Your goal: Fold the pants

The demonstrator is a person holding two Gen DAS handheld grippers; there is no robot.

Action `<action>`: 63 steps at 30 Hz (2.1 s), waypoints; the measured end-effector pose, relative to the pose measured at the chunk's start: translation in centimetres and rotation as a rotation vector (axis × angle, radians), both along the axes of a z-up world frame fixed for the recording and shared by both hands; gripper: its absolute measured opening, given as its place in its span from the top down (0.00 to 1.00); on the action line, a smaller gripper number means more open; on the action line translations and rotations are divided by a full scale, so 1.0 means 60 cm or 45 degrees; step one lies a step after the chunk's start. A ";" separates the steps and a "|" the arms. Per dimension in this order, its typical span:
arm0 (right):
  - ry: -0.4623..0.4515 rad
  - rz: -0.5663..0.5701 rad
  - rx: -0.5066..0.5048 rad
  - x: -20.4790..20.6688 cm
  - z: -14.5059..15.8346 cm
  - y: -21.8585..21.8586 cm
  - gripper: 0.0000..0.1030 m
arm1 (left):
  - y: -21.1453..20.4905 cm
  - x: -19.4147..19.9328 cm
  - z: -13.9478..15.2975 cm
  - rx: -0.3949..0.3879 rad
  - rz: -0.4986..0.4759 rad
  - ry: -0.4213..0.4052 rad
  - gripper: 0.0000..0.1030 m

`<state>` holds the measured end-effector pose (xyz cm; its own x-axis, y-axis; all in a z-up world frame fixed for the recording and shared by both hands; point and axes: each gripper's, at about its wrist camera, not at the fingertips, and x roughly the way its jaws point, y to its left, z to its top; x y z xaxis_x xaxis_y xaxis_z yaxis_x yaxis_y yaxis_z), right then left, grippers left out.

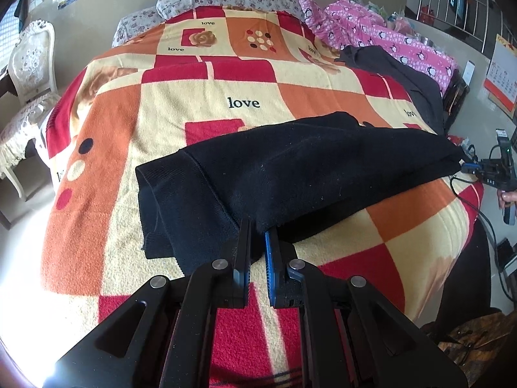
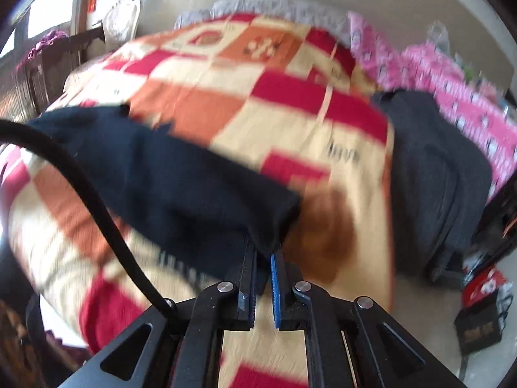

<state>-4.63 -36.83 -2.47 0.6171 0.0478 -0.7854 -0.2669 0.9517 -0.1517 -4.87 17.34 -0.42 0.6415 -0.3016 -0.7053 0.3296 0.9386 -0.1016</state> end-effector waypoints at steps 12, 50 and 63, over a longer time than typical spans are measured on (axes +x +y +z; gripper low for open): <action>0.022 -0.176 0.878 -0.009 0.017 -0.012 0.33 | 0.018 -0.016 0.003 -0.133 0.129 0.070 0.89; -0.029 -0.377 1.196 0.028 -0.020 -0.012 0.21 | 0.014 0.012 -0.006 -0.927 0.664 0.092 0.39; -0.066 -0.523 1.174 0.076 -0.035 -0.029 0.86 | 0.011 0.087 0.043 -0.573 0.531 0.012 0.91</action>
<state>-0.04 -38.58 -4.58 0.7547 0.3989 -0.5209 0.0939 0.7201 0.6875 0.35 18.03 2.16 0.7638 -0.2961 -0.5735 -0.0593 0.8526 -0.5192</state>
